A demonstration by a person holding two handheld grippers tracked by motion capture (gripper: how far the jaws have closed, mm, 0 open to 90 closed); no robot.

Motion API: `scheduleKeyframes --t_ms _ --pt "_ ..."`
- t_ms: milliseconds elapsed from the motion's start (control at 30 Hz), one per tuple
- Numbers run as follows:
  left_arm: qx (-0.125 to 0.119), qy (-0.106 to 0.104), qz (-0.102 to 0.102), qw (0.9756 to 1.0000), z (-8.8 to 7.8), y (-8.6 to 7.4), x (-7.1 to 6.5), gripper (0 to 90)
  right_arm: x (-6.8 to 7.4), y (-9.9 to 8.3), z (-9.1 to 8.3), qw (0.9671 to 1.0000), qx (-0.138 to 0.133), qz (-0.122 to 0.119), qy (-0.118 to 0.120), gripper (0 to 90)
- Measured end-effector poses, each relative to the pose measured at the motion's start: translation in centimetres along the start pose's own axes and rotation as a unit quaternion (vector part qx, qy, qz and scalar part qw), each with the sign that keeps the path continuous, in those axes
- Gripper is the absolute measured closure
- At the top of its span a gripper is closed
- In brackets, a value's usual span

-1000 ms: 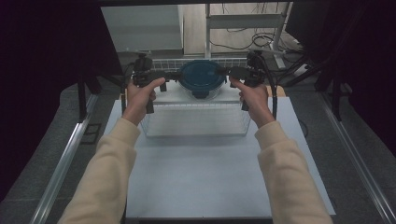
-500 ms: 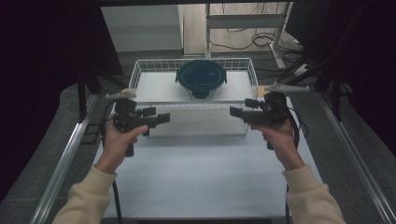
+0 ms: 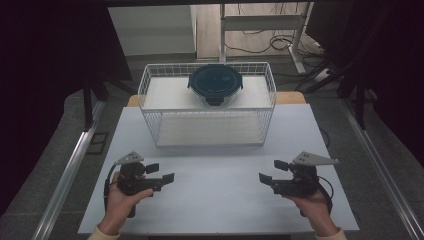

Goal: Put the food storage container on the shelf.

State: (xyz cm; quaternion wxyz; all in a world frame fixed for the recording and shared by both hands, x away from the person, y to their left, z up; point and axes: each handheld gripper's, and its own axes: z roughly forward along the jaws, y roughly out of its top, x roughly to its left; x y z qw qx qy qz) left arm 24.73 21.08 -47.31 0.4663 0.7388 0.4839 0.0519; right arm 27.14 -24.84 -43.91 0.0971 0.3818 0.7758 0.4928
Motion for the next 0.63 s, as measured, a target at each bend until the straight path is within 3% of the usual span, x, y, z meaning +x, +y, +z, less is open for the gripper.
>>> scheduleKeyframes --t_ms 67,233,633 --pt "0.015 0.008 0.002 0.9999 0.6 -0.8 0.3 20.0 -0.4 -1.4 0.4 0.9998 0.018 0.002 -0.004 19.7" --pt "0.024 0.019 0.008 0.9995 1.1 -1.9 0.5 20.1 -1.1 -3.5 1.0 0.9989 0.042 0.004 -0.02 19.8" --pt "0.017 0.024 0.011 0.9995 0.9 -2.0 0.6 20.1 -1.2 -3.7 0.8 0.9992 0.024 -0.007 -0.031 19.2"
